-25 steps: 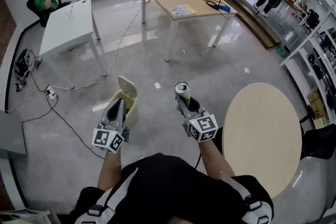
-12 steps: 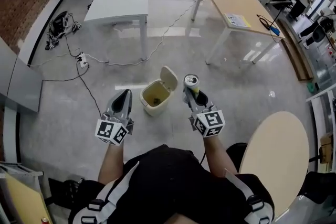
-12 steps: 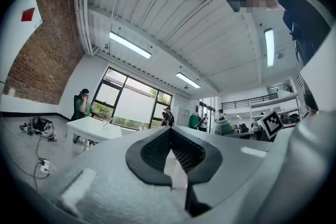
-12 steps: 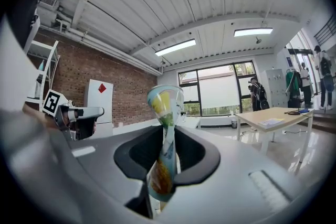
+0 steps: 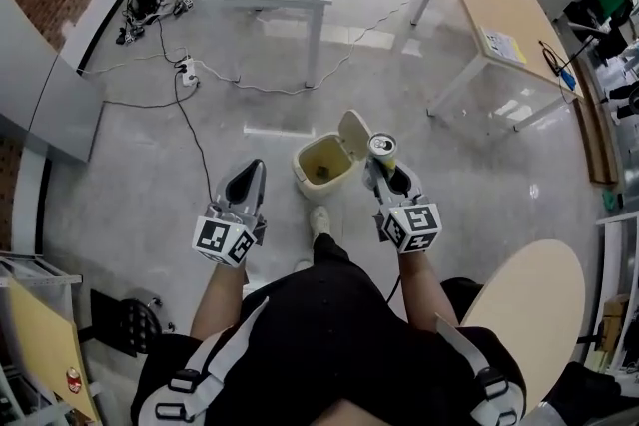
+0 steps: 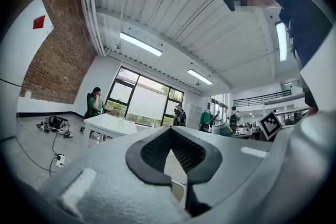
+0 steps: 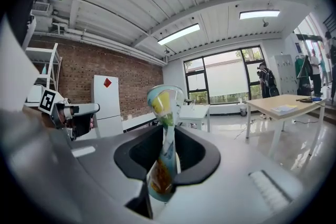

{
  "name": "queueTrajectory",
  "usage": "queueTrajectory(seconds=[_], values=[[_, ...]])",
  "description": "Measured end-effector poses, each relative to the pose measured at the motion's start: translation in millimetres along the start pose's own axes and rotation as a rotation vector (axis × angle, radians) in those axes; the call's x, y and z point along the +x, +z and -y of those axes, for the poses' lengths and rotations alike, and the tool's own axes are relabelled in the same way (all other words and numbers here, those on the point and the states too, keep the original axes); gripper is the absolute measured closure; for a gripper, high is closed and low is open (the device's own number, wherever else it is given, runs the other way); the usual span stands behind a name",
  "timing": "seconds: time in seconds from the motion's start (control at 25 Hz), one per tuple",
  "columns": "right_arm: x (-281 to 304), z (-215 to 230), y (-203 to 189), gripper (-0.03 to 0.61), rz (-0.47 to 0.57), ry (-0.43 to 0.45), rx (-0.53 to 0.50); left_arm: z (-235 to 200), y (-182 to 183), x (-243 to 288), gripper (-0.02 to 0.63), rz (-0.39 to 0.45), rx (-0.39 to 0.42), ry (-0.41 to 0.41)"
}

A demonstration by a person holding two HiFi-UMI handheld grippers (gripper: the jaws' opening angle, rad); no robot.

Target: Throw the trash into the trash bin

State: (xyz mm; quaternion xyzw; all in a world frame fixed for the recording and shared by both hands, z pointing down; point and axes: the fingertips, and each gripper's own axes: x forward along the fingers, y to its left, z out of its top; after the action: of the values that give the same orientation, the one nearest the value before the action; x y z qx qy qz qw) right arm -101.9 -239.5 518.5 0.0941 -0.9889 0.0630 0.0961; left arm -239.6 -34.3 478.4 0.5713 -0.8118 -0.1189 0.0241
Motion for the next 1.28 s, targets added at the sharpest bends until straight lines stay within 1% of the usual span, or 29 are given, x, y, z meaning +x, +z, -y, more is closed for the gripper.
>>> queueTrajectory(seconds=[0.32, 0.48, 0.6, 0.72, 0.88, 1.12, 1.28], values=[[80, -1, 17, 0.503, 0.023, 0.131, -0.008, -39, 14, 28, 0.614, 0.027, 0.042, 0.091], [113, 10, 23, 0.503, 0.023, 0.165, -0.002, -58, 19, 39, 0.614, 0.025, 0.047, 0.147], [138, 17, 33, 0.503, 0.045, 0.187, 0.006, -73, 25, 54, 0.614, 0.033, 0.063, 0.169], [157, 28, 39, 0.503, 0.063, 0.201, 0.014, -81, 25, 76, 0.614, 0.033, 0.072, 0.169], [178, 53, 45, 0.503, 0.069, 0.202, 0.036, -82, 22, 113, 0.614, 0.019, 0.068, 0.146], [193, 84, 41, 0.503, 0.046, 0.208, 0.058, -79, -1, 143, 0.612, -0.041, 0.029, 0.16], [203, 94, 29, 0.503, 0.019, 0.203, 0.068, -75, -23, 158, 0.612, -0.08, -0.001, 0.143]])
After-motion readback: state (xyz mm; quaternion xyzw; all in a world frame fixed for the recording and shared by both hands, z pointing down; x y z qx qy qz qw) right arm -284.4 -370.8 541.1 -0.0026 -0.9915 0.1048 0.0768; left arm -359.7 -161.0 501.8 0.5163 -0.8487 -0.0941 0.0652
